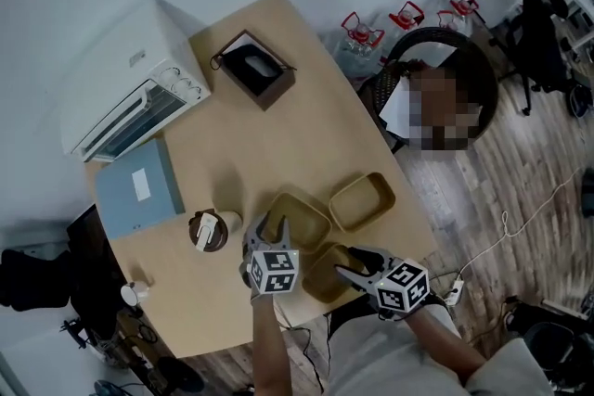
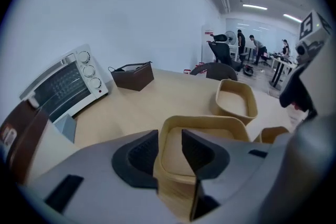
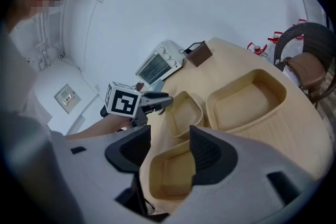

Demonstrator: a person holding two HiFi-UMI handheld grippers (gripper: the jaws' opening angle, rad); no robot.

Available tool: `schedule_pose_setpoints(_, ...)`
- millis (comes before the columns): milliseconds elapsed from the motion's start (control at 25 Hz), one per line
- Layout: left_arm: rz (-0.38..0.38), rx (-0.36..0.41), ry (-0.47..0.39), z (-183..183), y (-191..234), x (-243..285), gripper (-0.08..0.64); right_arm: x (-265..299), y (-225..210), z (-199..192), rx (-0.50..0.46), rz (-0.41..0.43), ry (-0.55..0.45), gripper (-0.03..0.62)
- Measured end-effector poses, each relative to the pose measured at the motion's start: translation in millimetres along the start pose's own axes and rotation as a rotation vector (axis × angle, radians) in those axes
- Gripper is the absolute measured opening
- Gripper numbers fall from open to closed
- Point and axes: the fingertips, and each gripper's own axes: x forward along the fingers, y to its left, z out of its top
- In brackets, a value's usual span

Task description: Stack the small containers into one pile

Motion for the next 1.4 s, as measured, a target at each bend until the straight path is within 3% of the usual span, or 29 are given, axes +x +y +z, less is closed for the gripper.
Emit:
schedule_pose_setpoints(200, 0.011, 0.073, 0.032, 5.4, 12.0, 27.1, 0.133, -11.2, 0.8, 12.3, 0.075, 0.038, -0.083, 0.233)
schedule_pose_setpoints(360, -0.032, 0.07, 0.066, 2.1, 11.5, 46.6, 0.133, -17.7, -3.1, 19.2, 0.076, 0.022, -0.113, 0.235)
schedule_pose_setpoints(600, -0.047, 0.002, 0.158, -14.1, 17.2, 59.6, 0.088, -29.9, -15.6, 20.1, 0.099, 0.001, -0.129, 0.232)
schedule_pose_setpoints(680, -0.044, -0.018, 0.168, -15.4, 18.5, 57.4, 0.046, -36.8, -17.3, 21.2, 0.106, -0.009, -0.14, 0.232)
schedule_pose_setpoints(920, -0.023, -0.056, 0.183, -21.0, 22.0, 51.0, 0.037, -41.4, -15.9, 20.3, 0.116, -0.005, -0.153, 0.23)
schedule_pose_setpoints(1280, 0.025, -0.244, 0.172, -34.9, 22.5, 21.0, 0.021, -49.2, -10.7, 24.9, 0.098, 0.006, -0.193, 0.216)
schedule_pose_setpoints(1400, 0.075, -0.306, 0.155, -41.7, 21.8, 6.3, 0.015, -51.8, -8.6, 26.2, 0.057, 0.022, -0.183, 0.213)
